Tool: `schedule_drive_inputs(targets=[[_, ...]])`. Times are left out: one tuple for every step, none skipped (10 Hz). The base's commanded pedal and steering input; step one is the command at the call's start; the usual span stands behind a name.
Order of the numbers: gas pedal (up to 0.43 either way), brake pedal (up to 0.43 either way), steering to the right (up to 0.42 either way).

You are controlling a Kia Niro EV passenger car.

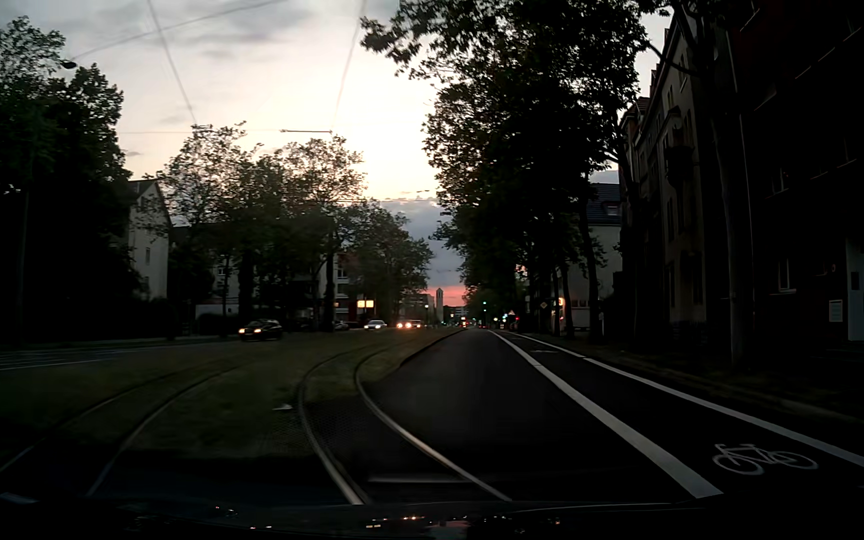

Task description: Follow the waypoints while adhering to traffic rules and regulations

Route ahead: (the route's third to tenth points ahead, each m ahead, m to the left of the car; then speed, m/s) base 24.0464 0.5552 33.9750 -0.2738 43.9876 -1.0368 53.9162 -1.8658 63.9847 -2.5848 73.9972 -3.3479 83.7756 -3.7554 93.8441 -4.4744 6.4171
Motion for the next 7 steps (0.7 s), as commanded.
schedule_drive_inputs(targets=[[0.209,0.0,0.064],[0.209,0.0,0.055],[0.209,0.0,0.042],[0.209,0.0,0.026],[0.209,0.0,0.015],[0.22,0.0,0.012],[0.22,0.0,0.012]])
